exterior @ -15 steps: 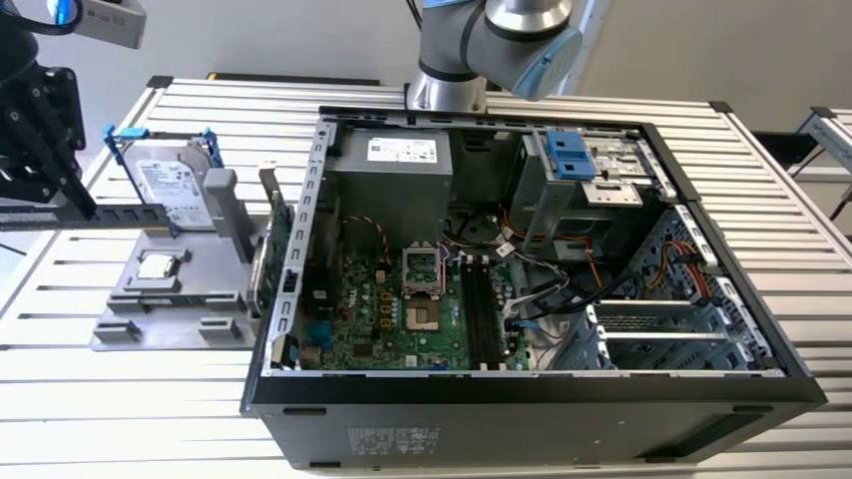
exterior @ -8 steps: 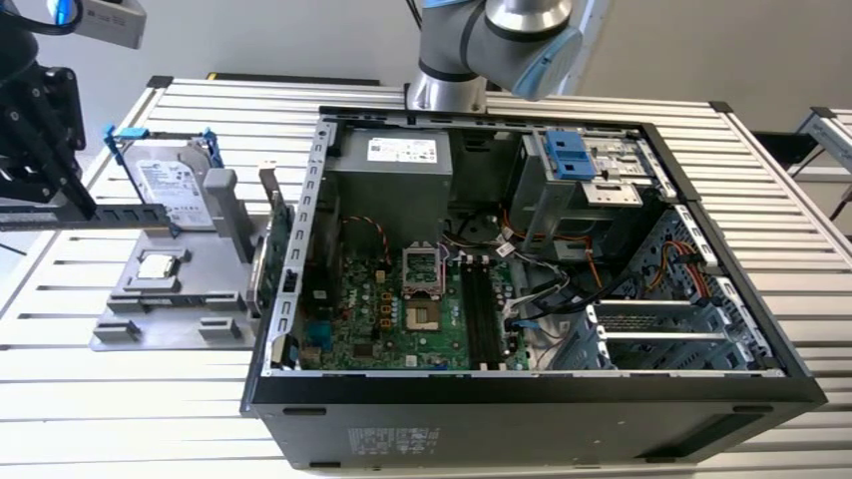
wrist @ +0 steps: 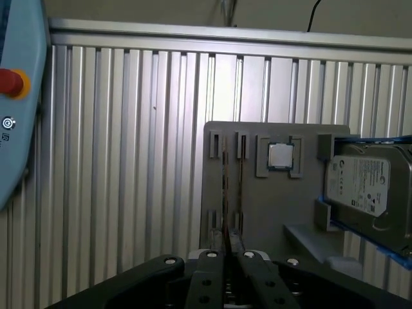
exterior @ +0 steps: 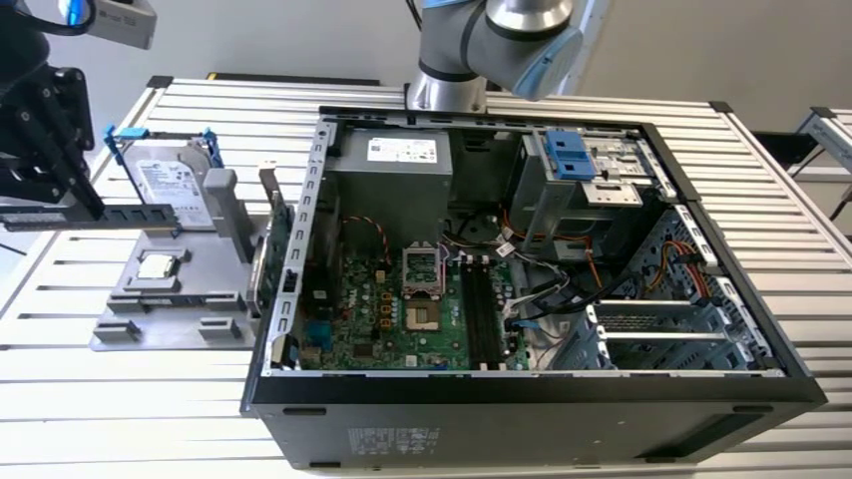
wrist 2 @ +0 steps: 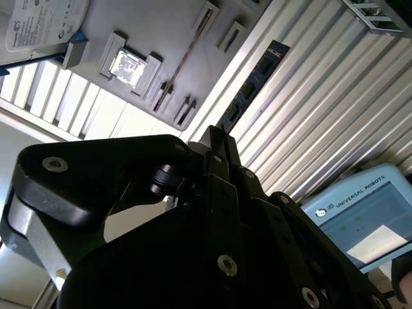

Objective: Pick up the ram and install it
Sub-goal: 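Pick up the ram and move it above insertion slot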

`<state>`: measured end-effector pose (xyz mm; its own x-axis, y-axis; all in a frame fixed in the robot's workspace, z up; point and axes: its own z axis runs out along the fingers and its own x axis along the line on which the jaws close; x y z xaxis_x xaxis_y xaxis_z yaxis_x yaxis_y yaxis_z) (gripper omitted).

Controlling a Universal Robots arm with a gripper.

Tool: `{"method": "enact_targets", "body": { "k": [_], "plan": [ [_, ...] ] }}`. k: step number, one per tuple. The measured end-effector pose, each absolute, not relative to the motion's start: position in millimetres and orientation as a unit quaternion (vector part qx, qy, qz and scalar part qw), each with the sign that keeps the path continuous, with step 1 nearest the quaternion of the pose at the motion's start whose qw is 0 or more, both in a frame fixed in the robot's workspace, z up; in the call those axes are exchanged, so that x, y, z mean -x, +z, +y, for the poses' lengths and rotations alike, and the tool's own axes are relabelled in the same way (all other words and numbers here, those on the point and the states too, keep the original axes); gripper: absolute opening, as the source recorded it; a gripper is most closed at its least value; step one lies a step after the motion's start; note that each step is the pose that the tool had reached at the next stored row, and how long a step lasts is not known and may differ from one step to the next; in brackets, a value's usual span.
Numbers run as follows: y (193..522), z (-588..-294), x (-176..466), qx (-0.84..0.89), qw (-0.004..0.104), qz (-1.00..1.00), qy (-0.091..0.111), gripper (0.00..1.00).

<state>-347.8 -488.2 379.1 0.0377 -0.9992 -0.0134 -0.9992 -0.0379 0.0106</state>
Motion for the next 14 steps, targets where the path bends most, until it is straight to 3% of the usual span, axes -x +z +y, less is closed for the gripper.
{"method": "enact_targets", "body": {
  "k": [14],
  "plan": [
    [379,-488,333,0.72,0.0,0.694,0.008,0.0]
  ]
}}
